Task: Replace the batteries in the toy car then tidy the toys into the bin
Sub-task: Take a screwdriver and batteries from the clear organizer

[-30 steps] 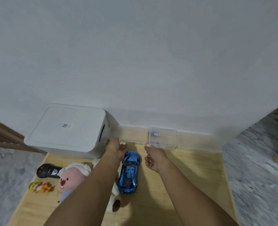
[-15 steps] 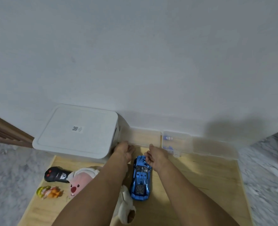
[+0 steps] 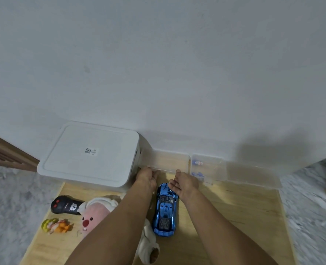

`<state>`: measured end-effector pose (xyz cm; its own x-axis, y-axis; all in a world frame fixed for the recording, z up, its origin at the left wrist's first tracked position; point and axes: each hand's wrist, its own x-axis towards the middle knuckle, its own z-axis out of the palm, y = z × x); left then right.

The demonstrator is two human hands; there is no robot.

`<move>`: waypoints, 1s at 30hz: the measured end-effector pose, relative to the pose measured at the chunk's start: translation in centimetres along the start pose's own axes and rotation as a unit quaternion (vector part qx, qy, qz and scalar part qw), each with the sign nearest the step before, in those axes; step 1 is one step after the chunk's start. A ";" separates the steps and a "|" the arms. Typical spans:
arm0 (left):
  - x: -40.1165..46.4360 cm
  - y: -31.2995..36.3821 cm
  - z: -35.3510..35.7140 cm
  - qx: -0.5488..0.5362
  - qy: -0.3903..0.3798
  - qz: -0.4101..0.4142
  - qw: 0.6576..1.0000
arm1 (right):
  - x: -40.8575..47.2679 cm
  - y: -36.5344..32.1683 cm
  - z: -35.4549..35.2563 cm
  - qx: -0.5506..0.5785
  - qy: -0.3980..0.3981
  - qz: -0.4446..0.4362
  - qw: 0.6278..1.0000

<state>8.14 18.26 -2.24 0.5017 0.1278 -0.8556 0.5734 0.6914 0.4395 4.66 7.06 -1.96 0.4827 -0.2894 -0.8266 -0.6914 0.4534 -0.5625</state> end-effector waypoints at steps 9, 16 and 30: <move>-1.7 0.0 0.1 -0.092 -0.026 -0.017 0.995 | -0.5 -0.6 -0.1 0.012 0.017 -0.023 1.000; -3.0 -1.9 -0.7 0.359 0.080 0.239 0.899 | -0.7 -1.2 0.2 0.040 -0.012 -0.083 0.996; -3.6 -3.5 -3.1 0.767 0.048 0.289 0.572 | 1.1 -2.0 0.3 -0.287 -0.006 -0.355 0.890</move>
<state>2.34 17.59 -1.56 0.8982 0.1087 -0.4260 0.2606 -0.9120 0.3168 6.74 6.07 -1.71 0.9104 -0.3211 -0.2610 -0.3692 -0.3457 -0.8627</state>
